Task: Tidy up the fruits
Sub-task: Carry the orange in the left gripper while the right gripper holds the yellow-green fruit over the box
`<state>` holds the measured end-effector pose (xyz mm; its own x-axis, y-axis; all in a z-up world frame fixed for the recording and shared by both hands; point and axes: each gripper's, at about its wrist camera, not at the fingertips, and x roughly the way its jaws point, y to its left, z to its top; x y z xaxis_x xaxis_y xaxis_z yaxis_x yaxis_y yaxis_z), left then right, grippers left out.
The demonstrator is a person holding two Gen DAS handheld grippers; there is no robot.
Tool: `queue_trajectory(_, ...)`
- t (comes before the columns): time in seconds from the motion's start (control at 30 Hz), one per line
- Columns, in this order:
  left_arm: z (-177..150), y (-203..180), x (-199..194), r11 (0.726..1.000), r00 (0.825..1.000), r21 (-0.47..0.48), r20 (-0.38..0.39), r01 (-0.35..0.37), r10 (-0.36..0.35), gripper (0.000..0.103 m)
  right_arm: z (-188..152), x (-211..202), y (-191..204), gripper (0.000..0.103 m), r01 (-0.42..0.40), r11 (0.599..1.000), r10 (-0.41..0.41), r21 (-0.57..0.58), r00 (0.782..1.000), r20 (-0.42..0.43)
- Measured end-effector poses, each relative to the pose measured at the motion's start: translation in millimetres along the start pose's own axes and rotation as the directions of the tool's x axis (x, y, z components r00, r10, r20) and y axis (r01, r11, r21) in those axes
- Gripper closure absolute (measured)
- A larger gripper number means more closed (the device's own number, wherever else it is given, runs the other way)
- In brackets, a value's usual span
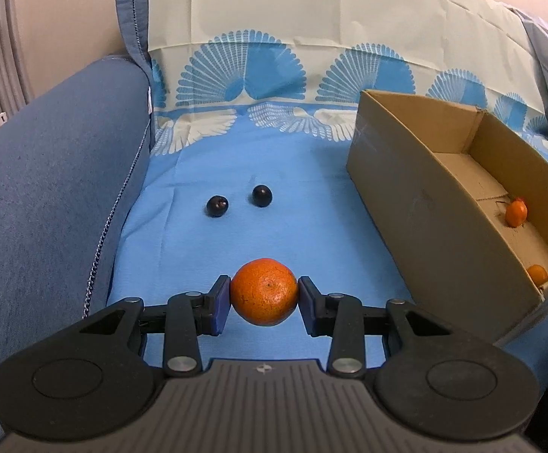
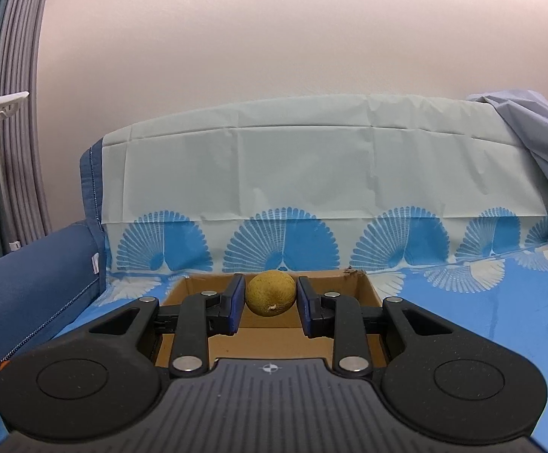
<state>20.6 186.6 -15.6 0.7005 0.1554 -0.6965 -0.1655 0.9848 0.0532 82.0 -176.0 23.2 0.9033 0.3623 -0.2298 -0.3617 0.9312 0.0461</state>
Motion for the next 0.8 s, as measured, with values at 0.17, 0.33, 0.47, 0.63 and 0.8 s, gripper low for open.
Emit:
queue_trajectory(0.17,-3,-8,-2,1.0,1.0,0.01,-0.017,0.005,-0.005,0.061,2,0,-6,0.072,0.008,0.999,-0.008,0.048,1.0,0.001)
queue_trajectory(0.33,-6,-15,-8,1.0,0.999,0.0,-0.028,0.028,-0.028,0.061,2,-1,-10,0.072,0.009,0.997,-0.01,0.08,1.0,0.012)
queue_trajectory(0.47,-7,-22,-14,0.999,0.999,-0.003,-0.03,0.045,-0.045,0.061,-1,-1,-12,0.072,0.016,0.996,-0.017,0.082,1.0,0.014)
queue_trajectory(0.63,-5,-33,-18,0.998,0.998,-0.006,-0.028,0.06,-0.06,0.061,-1,-1,-21,0.072,0.027,0.993,-0.028,0.118,1.0,0.014)
queue_trajectory(0.8,8,-57,-25,0.995,0.996,0.024,0.003,0.094,-0.094,0.061,-1,-2,-26,0.072,0.03,0.99,-0.033,0.141,0.999,0.016)
